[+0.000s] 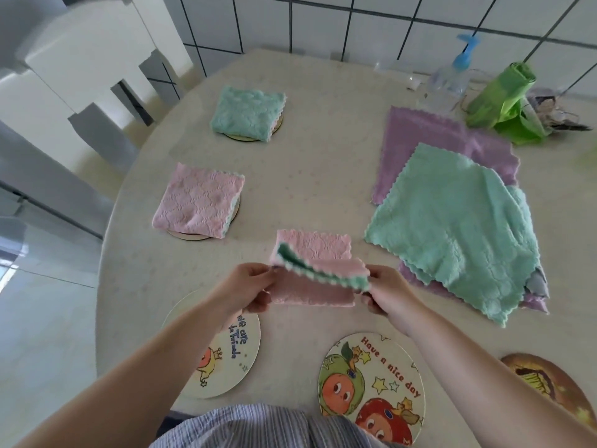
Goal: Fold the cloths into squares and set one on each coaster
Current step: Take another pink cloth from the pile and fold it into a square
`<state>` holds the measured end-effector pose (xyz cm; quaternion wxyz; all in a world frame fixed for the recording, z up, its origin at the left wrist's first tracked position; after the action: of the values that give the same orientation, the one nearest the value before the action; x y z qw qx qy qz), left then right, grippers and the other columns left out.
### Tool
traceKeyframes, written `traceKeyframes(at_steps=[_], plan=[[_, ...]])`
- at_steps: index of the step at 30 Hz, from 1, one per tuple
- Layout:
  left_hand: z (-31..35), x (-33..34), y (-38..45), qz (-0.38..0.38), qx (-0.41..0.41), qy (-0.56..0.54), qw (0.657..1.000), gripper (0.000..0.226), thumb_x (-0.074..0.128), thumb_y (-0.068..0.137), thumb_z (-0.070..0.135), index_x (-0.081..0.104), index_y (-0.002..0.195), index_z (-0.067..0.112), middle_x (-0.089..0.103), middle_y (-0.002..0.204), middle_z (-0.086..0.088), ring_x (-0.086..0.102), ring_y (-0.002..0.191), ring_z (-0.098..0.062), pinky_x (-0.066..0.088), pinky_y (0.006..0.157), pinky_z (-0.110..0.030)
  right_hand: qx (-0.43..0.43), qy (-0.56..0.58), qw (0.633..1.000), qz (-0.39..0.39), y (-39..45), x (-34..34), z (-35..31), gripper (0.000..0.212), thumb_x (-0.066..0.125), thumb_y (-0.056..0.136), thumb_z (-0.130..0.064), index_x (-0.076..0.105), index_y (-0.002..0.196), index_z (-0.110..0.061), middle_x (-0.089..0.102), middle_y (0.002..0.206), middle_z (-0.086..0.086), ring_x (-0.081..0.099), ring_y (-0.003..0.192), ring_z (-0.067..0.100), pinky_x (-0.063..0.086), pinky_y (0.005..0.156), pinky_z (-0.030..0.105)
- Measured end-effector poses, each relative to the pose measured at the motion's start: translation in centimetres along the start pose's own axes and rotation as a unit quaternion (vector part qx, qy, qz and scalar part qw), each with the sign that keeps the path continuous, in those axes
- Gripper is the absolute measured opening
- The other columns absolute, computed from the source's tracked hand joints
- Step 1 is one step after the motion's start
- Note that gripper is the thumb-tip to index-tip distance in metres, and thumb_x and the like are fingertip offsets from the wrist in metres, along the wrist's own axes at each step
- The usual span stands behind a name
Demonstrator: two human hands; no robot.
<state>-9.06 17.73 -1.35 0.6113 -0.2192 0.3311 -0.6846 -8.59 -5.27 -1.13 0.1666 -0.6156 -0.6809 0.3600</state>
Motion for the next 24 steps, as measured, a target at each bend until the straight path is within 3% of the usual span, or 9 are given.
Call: traceKeyframes(at_steps=[4, 8, 11, 14, 16, 19, 24], plan=[[-0.2, 0.1, 2.1, 0.006, -0.007, 0.047, 0.999, 0.034, 0.056, 0.091, 0.03, 0.047, 0.064, 0.012, 0.041, 0.048, 0.0, 0.037, 0.038, -0.01, 0.036, 0.042, -0.018, -0.015, -0.058, 0.998, 0.004, 1.5, -0.3, 0.4, 0.016, 0.055, 0.091, -0.026, 0.069, 0.091, -0.018, 0.051, 0.056, -0.006, 0.04, 0.044, 0.008, 0.032, 0.043, 0.02], [-1.5, -0.3, 3.1, 0.023, 0.032, 0.208, 0.977, 0.033, 0.055, 0.09, 0.035, 0.05, 0.067, 0.011, 0.049, 0.05, 0.0, 0.044, 0.04, -0.011, 0.039, 0.053, -0.025, -0.018, -0.131, 0.991, -0.001, 2.1, -0.1, 1.4, 0.027, 0.053, 0.091, -0.033, 0.068, 0.092, -0.01, 0.045, 0.055, -0.005, 0.039, 0.05, 0.012, 0.03, 0.05, 0.024], [-1.7, -0.2, 3.0, 0.066, 0.109, 0.219, 0.967, 0.015, 0.059, 0.087, 0.029, 0.055, 0.095, 0.017, 0.06, 0.074, 0.003, 0.056, 0.061, -0.011, 0.044, 0.06, -0.026, -0.051, -0.173, 0.983, 0.032, 2.3, 0.0, 1.3, 0.043, 0.051, 0.09, -0.042, 0.064, 0.087, -0.002, 0.041, 0.053, -0.003, 0.038, 0.051, 0.012, 0.027, 0.052, 0.026], [-1.6, -0.1, 3.0, 0.074, 0.181, 0.169, 0.966, 0.048, 0.061, 0.087, 0.02, 0.038, 0.129, 0.026, 0.059, 0.09, 0.005, 0.06, 0.081, -0.012, 0.051, 0.071, -0.028, -0.091, -0.196, 0.974, 0.061, 2.2, 0.3, 0.7, 0.041, 0.053, 0.089, -0.043, 0.055, 0.07, -0.006, 0.041, 0.05, -0.006, 0.035, 0.045, 0.009, 0.025, 0.047, 0.022], [-1.4, 0.0, 2.7, 0.057, 0.222, 0.168, 0.959, 0.052, 0.058, 0.088, 0.014, 0.037, 0.132, 0.033, 0.057, 0.095, 0.009, 0.06, 0.086, -0.01, 0.051, 0.074, -0.026, -0.11, -0.188, 0.973, 0.074, 2.0, 0.6, 0.7, 0.037, 0.054, 0.089, -0.039, 0.049, 0.064, -0.013, 0.039, 0.049, -0.007, 0.034, 0.043, 0.007, 0.025, 0.044, 0.019], [-1.4, 0.3, 2.2, 0.043, 0.267, 0.205, 0.941, 0.043, 0.054, 0.089, 0.007, 0.052, 0.122, 0.034, 0.054, 0.106, 0.015, 0.06, 0.092, -0.005, 0.049, 0.079, -0.022, -0.125, -0.16, 0.976, 0.08, 1.4, 0.7, 1.2, 0.035, 0.055, 0.089, -0.034, 0.049, 0.063, -0.012, 0.041, 0.051, -0.006, 0.034, 0.04, 0.003, 0.026, 0.041, 0.015], [-2.0, 0.5, 1.9, 0.054, 0.231, 0.204, 0.95, 0.033, 0.053, 0.09, 0.01, 0.058, 0.117, 0.029, 0.054, 0.11, 0.007, 0.061, 0.07, 0.002, 0.044, 0.059, -0.01, -0.123, -0.17, 0.973, 0.097, 1.2, 0.9, 1.6, 0.038, 0.055, 0.089, -0.034, 0.051, 0.068, -0.003, 0.044, 0.052, -0.003, 0.036, 0.042, 0.006, 0.027, 0.042, 0.017]])
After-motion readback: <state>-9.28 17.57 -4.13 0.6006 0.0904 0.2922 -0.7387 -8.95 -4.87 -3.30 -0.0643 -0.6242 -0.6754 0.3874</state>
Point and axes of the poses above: each hand's wrist, its own y-axis towards the middle knuckle, its own x-axis out of the palm, z = x × y, the point moved 2 cm from there along y, towards the middle knuckle
